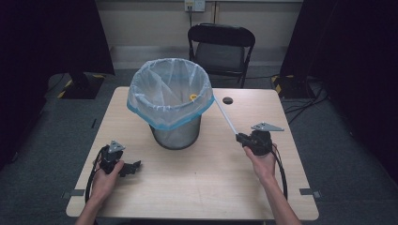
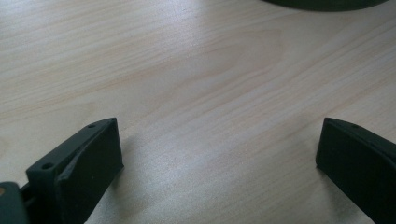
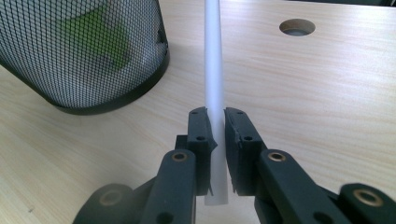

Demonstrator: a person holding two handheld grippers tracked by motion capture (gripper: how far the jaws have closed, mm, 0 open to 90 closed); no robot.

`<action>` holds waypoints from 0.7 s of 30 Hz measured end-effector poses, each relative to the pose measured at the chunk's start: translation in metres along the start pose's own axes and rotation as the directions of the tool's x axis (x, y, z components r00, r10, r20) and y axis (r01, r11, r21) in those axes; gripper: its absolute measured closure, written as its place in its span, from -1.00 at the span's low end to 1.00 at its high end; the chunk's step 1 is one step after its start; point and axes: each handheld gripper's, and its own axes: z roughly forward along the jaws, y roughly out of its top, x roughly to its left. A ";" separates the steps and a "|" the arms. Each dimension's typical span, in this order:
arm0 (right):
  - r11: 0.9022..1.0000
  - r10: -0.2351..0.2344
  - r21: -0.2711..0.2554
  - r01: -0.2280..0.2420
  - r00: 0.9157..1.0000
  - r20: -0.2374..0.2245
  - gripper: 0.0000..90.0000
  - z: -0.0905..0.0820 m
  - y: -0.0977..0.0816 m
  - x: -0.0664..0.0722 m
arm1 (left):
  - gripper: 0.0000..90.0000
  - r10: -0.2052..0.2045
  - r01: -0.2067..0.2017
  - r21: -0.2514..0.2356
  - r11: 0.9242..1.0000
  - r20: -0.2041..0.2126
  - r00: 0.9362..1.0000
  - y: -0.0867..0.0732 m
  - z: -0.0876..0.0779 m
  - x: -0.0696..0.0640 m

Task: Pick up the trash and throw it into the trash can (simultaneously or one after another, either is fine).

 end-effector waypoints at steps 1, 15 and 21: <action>1.000 -0.004 -0.006 0.004 1.000 0.003 0.81 0.000 0.002 0.000 | -1.00 0.000 0.000 -0.001 1.000 0.001 1.000 0.000 0.000 0.000; 0.997 -0.013 -0.077 0.014 1.000 0.012 0.81 -0.012 0.033 0.003 | -1.00 0.000 0.000 0.000 1.000 -0.002 1.000 0.000 0.000 0.000; 0.994 -0.005 -0.107 0.006 1.000 0.006 0.81 -0.014 0.043 0.003 | -1.00 0.000 0.000 0.000 1.000 -0.003 1.000 0.000 0.000 0.000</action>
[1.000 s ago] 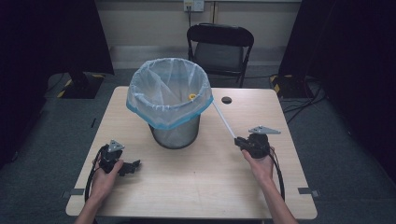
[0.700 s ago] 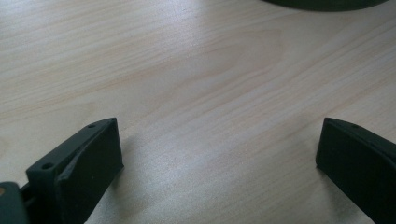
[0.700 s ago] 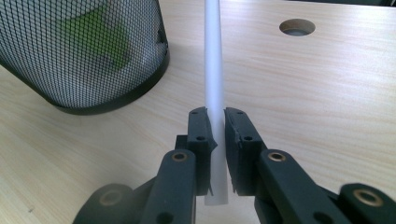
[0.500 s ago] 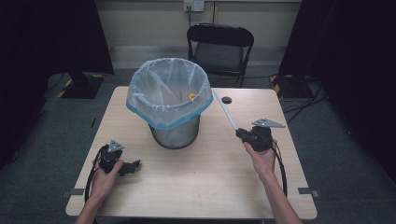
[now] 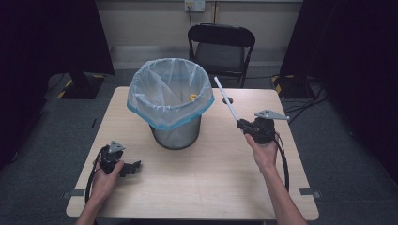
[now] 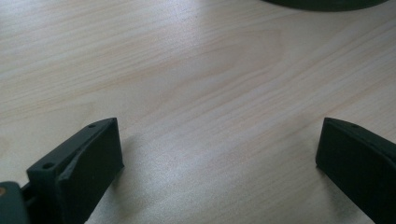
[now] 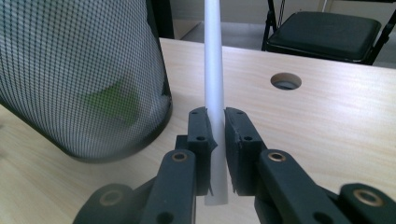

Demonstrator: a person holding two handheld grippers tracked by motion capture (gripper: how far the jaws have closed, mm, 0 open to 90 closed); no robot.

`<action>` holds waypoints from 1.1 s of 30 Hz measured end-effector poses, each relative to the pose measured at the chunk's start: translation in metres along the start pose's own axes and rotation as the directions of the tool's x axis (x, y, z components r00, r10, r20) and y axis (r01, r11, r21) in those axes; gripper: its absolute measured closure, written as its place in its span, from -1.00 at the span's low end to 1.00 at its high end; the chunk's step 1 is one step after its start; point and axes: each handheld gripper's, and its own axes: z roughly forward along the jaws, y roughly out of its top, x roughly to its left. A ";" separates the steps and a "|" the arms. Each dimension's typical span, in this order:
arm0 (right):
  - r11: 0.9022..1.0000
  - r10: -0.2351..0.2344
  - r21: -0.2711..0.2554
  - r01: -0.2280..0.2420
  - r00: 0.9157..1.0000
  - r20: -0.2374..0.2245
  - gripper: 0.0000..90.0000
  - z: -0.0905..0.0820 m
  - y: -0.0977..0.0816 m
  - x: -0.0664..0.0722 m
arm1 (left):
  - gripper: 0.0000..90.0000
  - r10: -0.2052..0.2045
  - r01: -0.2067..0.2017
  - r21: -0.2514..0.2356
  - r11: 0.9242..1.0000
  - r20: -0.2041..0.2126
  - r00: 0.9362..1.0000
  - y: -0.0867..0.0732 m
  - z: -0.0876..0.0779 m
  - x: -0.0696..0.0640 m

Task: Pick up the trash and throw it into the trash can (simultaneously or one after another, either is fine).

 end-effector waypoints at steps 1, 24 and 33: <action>1.000 -0.002 -0.006 0.002 1.000 0.003 0.81 -0.001 0.003 0.000 | -1.00 0.000 0.000 -0.001 1.000 0.002 1.000 0.000 0.000 0.000; 0.987 -0.045 -0.156 0.035 0.997 -0.062 0.81 -0.018 0.074 0.022 | -1.00 0.000 0.000 0.000 1.000 0.000 1.000 0.000 0.000 0.000; 0.980 -0.062 -0.192 0.044 0.994 -0.089 0.81 -0.023 0.096 0.030 | -1.00 0.000 0.000 0.000 1.000 0.000 1.000 0.000 0.000 0.000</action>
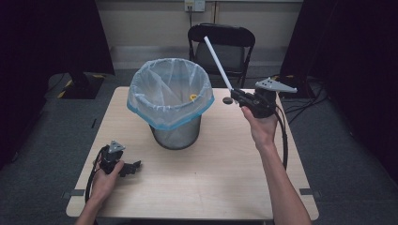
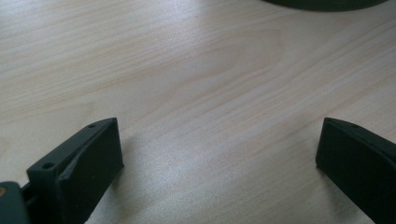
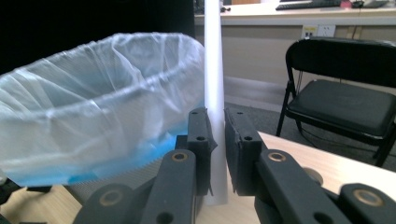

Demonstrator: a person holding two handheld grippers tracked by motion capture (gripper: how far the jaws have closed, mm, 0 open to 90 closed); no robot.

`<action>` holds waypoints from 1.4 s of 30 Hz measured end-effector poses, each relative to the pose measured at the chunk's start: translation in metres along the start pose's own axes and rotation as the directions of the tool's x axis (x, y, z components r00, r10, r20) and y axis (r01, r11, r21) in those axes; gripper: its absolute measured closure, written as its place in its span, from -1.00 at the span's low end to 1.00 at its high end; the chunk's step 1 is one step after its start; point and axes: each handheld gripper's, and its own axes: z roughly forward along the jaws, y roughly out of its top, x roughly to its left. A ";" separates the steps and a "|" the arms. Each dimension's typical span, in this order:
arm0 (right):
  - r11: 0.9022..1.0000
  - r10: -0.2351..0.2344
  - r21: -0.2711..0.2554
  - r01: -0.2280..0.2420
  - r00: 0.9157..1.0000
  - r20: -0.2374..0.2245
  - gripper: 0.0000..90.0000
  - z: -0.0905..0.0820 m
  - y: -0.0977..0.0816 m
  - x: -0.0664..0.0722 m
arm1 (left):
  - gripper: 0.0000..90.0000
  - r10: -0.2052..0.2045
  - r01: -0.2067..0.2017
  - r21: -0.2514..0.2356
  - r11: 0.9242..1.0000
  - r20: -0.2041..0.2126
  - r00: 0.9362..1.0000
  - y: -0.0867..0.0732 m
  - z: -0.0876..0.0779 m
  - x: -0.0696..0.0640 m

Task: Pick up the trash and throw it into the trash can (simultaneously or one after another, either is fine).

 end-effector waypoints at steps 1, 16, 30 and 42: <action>1.000 -0.003 -0.003 0.003 1.000 -0.004 0.81 0.000 0.003 0.001 | -1.00 0.000 0.000 -0.001 1.000 0.002 1.000 0.000 0.000 0.000; 0.998 -0.039 -0.052 0.034 0.994 -0.098 0.81 0.006 0.033 0.023 | -1.00 0.000 0.000 0.000 1.000 0.001 1.000 0.000 0.000 0.000; 0.995 -0.069 -0.085 0.056 0.983 -0.168 0.81 0.023 0.054 0.041 | -1.00 0.000 0.000 -0.001 1.000 0.002 1.000 0.000 0.000 0.000; 0.994 -0.080 -0.089 0.062 0.973 -0.218 0.81 0.042 0.070 0.060 | -1.00 0.000 0.000 -0.001 1.000 0.002 1.000 0.000 0.000 0.000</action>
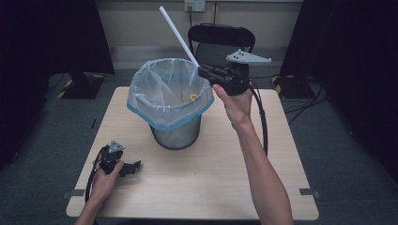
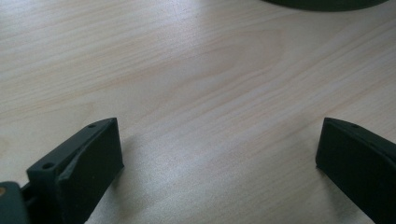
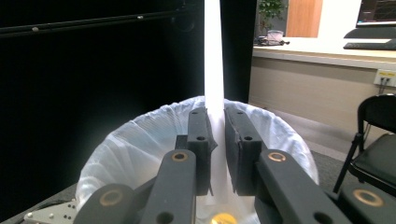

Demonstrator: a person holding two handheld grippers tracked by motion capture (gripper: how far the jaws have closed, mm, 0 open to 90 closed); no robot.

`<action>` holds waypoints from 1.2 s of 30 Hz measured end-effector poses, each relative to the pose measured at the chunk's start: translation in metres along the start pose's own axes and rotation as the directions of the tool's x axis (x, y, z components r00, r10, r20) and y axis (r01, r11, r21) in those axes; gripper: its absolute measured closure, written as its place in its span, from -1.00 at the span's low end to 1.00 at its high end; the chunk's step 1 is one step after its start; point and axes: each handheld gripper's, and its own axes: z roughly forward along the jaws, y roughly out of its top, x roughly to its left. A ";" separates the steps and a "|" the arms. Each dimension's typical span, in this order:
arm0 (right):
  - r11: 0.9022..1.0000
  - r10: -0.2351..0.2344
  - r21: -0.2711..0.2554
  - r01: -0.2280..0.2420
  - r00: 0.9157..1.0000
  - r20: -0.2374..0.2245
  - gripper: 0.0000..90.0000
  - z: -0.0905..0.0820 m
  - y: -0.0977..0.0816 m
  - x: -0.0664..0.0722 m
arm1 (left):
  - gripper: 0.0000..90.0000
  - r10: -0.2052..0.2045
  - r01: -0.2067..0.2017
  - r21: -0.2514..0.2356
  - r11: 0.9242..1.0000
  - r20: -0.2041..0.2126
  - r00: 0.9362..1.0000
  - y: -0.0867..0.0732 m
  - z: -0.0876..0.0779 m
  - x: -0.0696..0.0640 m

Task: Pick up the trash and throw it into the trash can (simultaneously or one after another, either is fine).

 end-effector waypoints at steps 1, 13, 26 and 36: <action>1.000 0.001 -0.001 -0.001 1.000 -0.003 0.81 0.002 0.001 0.001 | -1.00 0.000 0.000 0.000 1.000 0.000 1.000 0.000 0.000 0.000; 1.000 0.011 0.013 -0.010 0.999 -0.049 0.81 0.029 0.004 0.009 | -1.00 0.000 0.000 0.001 1.000 -0.001 1.000 0.000 0.000 0.000; 0.997 0.018 0.074 -0.014 0.998 -0.062 0.80 0.058 -0.002 0.012 | -1.00 0.000 0.000 0.001 1.000 0.000 1.000 0.000 0.000 0.000; 0.991 0.028 0.133 -0.018 0.997 -0.075 0.77 0.073 -0.012 0.009 | -1.00 0.000 0.000 0.000 1.000 0.000 1.000 0.000 0.000 0.000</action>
